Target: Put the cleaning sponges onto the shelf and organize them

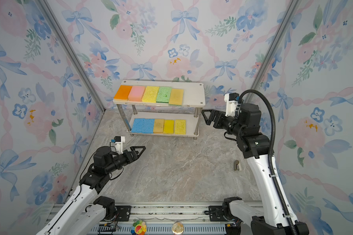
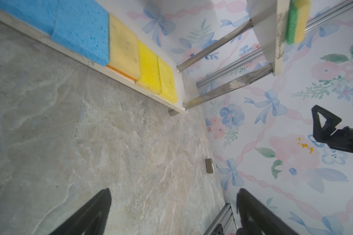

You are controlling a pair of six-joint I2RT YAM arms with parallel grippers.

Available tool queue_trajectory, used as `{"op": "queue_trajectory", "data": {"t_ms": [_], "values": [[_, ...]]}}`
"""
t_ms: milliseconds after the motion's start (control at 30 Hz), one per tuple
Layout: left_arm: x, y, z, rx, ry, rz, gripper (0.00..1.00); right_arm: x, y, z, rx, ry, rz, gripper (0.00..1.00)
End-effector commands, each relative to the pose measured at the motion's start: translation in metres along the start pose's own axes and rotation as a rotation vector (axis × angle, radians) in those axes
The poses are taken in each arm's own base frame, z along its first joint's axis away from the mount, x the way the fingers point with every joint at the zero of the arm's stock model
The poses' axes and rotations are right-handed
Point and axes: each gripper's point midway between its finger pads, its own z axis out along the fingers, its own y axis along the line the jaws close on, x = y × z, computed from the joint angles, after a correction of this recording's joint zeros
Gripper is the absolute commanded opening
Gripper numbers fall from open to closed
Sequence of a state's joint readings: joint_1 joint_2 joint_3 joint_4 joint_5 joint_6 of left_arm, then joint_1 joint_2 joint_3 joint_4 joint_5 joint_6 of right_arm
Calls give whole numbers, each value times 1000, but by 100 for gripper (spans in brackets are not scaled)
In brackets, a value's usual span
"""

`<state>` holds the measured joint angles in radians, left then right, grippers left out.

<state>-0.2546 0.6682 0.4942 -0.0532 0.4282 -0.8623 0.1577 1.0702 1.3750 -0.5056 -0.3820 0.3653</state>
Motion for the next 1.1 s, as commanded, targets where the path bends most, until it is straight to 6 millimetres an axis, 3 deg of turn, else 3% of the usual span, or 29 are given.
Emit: {"op": "queue_trajectory", "data": {"t_ms": [0, 200, 600, 900, 1067], "values": [[-25, -8, -20, -30, -148, 142, 98, 2, -9, -9, 42, -78, -198, 97], [-40, -5, -42, -86, -284, 253, 98, 33, -31, -14, 107, -82, -284, 97], [-66, 43, -93, -348, -619, 333, 98, 78, -80, -12, 262, 5, -312, 97], [-64, 66, -90, -454, -615, 382, 98, 106, -141, -9, 399, 23, -232, 97], [-58, 77, -72, -459, -565, 401, 98, 129, -179, 8, 438, 41, -239, 97]]}}
